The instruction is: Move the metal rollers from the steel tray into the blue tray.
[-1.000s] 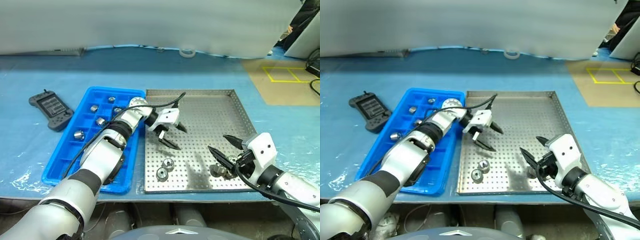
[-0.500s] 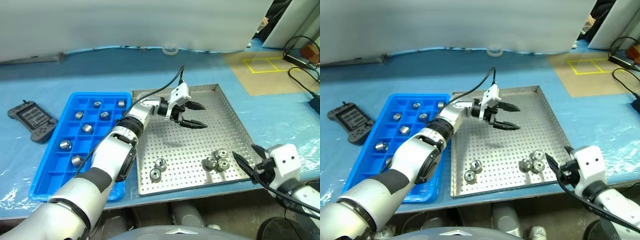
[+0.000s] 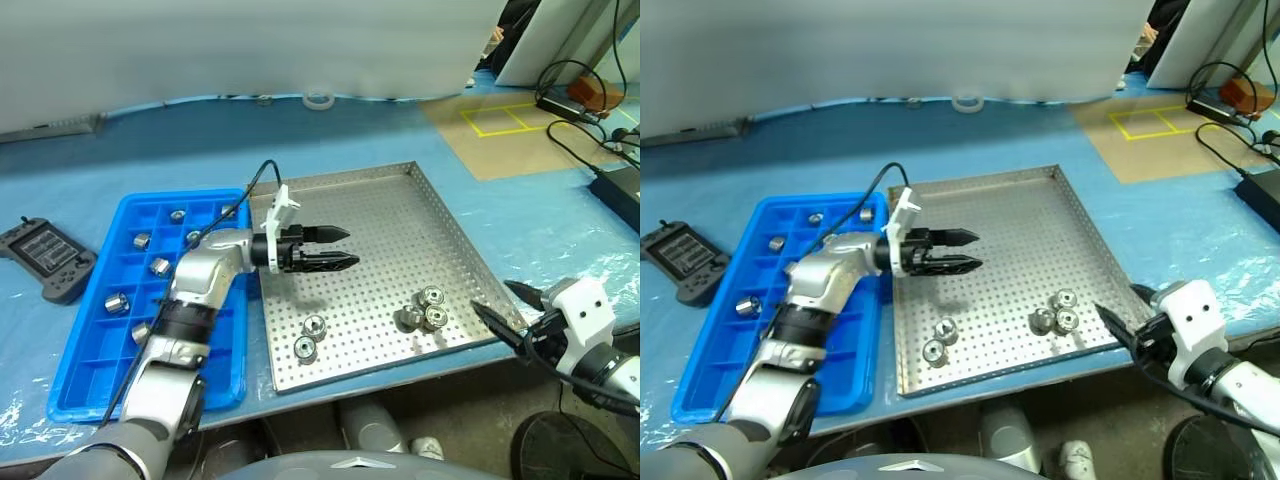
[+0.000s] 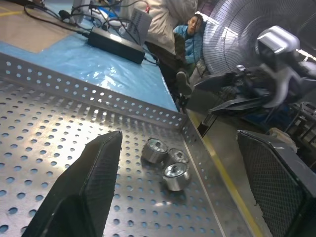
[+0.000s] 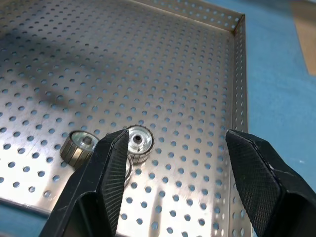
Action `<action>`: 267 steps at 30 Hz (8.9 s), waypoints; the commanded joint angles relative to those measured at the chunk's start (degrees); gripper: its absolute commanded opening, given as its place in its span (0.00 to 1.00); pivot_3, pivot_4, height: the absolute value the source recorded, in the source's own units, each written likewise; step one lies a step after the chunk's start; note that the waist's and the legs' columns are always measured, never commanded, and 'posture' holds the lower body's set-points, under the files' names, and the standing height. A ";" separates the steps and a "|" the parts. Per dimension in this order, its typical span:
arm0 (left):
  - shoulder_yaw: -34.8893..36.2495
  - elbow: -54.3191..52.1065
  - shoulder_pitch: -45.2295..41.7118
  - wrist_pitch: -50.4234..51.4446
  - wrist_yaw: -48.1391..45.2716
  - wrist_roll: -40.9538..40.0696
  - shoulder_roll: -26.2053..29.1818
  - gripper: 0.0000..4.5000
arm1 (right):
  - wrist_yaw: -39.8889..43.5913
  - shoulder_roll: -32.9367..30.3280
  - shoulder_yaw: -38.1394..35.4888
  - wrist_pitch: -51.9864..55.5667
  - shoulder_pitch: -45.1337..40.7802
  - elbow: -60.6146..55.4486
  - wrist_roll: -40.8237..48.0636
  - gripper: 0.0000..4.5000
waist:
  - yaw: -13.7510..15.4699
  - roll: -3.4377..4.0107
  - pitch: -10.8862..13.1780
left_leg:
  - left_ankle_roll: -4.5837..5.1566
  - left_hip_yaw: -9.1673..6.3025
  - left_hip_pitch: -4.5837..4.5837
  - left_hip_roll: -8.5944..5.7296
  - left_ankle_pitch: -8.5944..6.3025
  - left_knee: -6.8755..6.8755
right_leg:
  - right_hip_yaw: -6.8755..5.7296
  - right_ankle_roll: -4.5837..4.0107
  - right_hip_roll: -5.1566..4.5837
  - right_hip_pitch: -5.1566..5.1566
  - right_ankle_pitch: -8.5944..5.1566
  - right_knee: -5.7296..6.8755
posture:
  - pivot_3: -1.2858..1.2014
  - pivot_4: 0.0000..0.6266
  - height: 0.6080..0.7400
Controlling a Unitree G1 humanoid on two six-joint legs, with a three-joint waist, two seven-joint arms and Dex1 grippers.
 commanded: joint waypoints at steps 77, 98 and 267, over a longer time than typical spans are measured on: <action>-6.43 30.62 11.33 -38.76 -0.60 3.32 5.48 0.87 | 26.08 -16.82 12.01 -9.76 7.62 16.26 -7.21 0.72 | 15.81 0.02 -1.15 | -0.60 0.20 1.60 0.20 0.02 -0.24 | 0.94 1.38 0.21 -0.10 -1.02 0.90 | 0.37 0.24 1.00; -6.49 15.18 12.26 -26.98 2.77 1.97 6.39 0.87 | 24.49 -15.23 6.88 1.13 3.19 9.95 2.82 0.72 | 15.51 -0.06 -1.06 | -0.87 0.23 1.45 -0.02 -0.22 -0.51 | 1.57 1.29 0.30 -0.80 -0.98 0.91 | 0.36 0.24 1.00; 3.95 33.78 -27.86 -19.16 25.22 0.94 -19.44 0.41 | -49.49 11.67 13.72 6.16 -46.63 12.46 59.45 0.14 | 16.72 -0.58 -0.32 | -0.85 0.72 0.35 0.11 -0.53 0.15 | 1.96 0.49 0.35 -1.38 0.39 1.23 | 0.35 0.24 1.00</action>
